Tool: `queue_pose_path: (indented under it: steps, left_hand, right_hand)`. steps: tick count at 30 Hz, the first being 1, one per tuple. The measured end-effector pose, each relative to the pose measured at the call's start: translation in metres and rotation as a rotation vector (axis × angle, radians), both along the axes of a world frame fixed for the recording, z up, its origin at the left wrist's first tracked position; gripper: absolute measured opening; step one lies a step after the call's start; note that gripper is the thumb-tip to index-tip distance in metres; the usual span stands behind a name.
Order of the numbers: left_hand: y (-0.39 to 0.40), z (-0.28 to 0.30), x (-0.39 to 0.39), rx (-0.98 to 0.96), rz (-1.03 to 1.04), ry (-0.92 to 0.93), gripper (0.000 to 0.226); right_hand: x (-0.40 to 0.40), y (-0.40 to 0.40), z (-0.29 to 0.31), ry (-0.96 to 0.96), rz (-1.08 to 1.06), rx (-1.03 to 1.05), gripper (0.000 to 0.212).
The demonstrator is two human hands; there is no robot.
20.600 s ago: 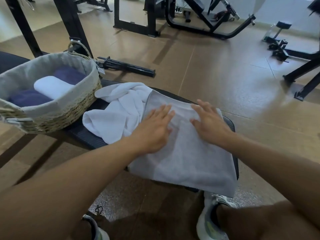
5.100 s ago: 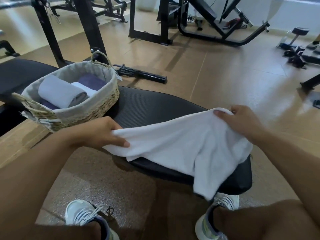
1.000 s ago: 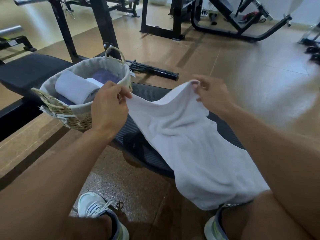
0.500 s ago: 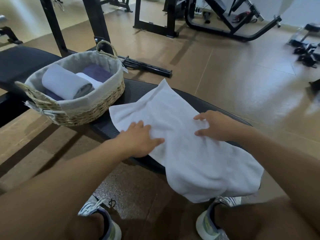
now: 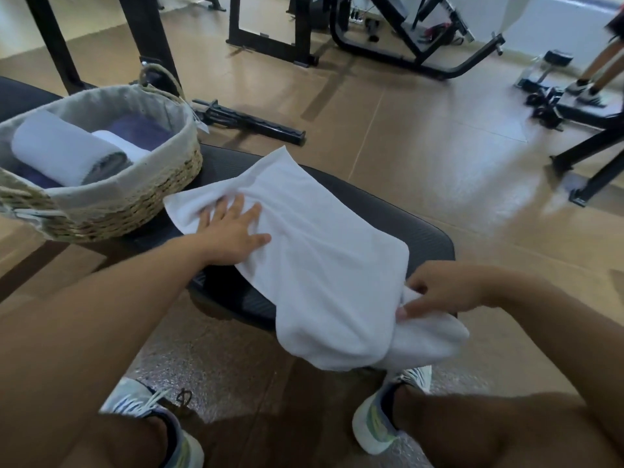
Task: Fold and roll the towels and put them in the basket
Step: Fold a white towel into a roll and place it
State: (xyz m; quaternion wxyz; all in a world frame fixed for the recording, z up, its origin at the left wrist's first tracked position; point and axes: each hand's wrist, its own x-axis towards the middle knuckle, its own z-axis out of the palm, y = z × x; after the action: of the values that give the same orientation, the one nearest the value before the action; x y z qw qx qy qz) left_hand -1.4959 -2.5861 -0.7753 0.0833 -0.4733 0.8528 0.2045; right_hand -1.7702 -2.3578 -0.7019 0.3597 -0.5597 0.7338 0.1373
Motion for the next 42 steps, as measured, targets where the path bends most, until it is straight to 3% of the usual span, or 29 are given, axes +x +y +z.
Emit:
queue_pose_path:
  steps: [2,4,5,6,9,11,12,13,15,18,20,21,23,25,29,32,34,37,40,42]
  left_hand:
    - [0.014,0.01,-0.008,-0.125,-0.009,0.109,0.063]
    - [0.046,0.025,-0.02,-0.266,-0.124,0.385,0.045]
    - [0.069,0.035,-0.026,-0.245,-0.18,0.552,0.029]
    - [0.094,0.046,-0.032,-0.121,-0.223,0.688,0.014]
    - [0.155,0.073,-0.041,0.486,-0.248,0.809,0.031]
    - [0.173,0.07,-0.044,0.63,-0.164,0.791,0.034]
    - [0.177,0.066,-0.044,0.617,-0.086,0.78,0.035]
    - [0.176,0.062,-0.045,0.594,0.009,0.765,0.034]
    - [0.169,0.055,-0.045,0.623,0.163,0.719,0.022]
    - [0.154,0.052,-0.042,0.857,0.234,0.623,0.035]
    - [0.15,0.053,-0.037,1.088,0.224,0.533,0.039]
    - [0.148,0.051,-0.035,1.172,0.215,0.455,0.046]
    - [0.141,0.046,-0.029,1.245,0.251,0.324,0.067]
    - [0.128,0.043,-0.026,1.157,0.273,0.325,0.06]
    - [0.088,0.053,-0.009,0.495,0.227,0.328,0.015]
    - [0.051,0.047,0.011,0.083,0.144,0.171,0.01]
    - [0.033,0.04,0.024,0.044,0.172,0.117,0.008]
    - [0.021,0.035,0.036,0.086,0.205,0.23,0.007]
    - [0.019,0.032,0.04,0.029,0.266,0.371,0.012]
    - [0.019,0.029,0.041,-0.055,0.294,0.402,0.012]
  right_hand:
    - [0.008,0.003,0.009,-0.215,-0.084,-0.154,0.044]
    - [0.018,0.004,0.021,-0.424,-0.235,-0.371,0.029]
    - [0.024,0.004,0.028,-0.535,-0.324,-0.467,0.031]
    - [0.031,0.003,0.033,-0.642,-0.401,-0.547,0.039]
    - [0.048,-0.002,0.041,-0.974,-0.522,-0.666,0.037]
    - [0.054,-0.006,0.044,-1.166,-0.552,-0.626,0.029]
    - [0.056,-0.009,0.044,-1.206,-0.537,-0.607,0.037]
    - [0.057,-0.011,0.041,-1.192,-0.497,-0.615,0.048]
    - [0.059,-0.014,0.033,-0.95,-0.397,-0.731,0.051]
    - [0.051,-0.017,0.021,-0.383,-0.336,-0.856,0.016]
    - [0.042,-0.02,0.018,-0.085,-0.247,-0.825,0.011]
    - [0.039,-0.022,0.016,-0.028,-0.188,-0.796,0.013]
    - [0.038,-0.025,0.011,-0.145,-0.122,-0.695,0.011]
    - [0.041,-0.028,-0.001,-0.256,-0.1,-0.537,0.009]
    - [0.042,-0.043,-0.021,-0.2,-0.232,-0.515,0.021]
    - [0.041,-0.053,-0.028,-0.125,-0.348,-0.469,0.023]
    - [0.041,-0.054,-0.032,-0.096,-0.416,-0.461,0.021]
    - [0.045,-0.052,-0.031,-0.158,-0.419,-0.596,0.019]
    - [0.055,-0.05,-0.029,-0.257,-0.261,-0.618,0.014]
    - [0.058,-0.047,-0.031,-0.151,-0.107,-0.594,0.008]
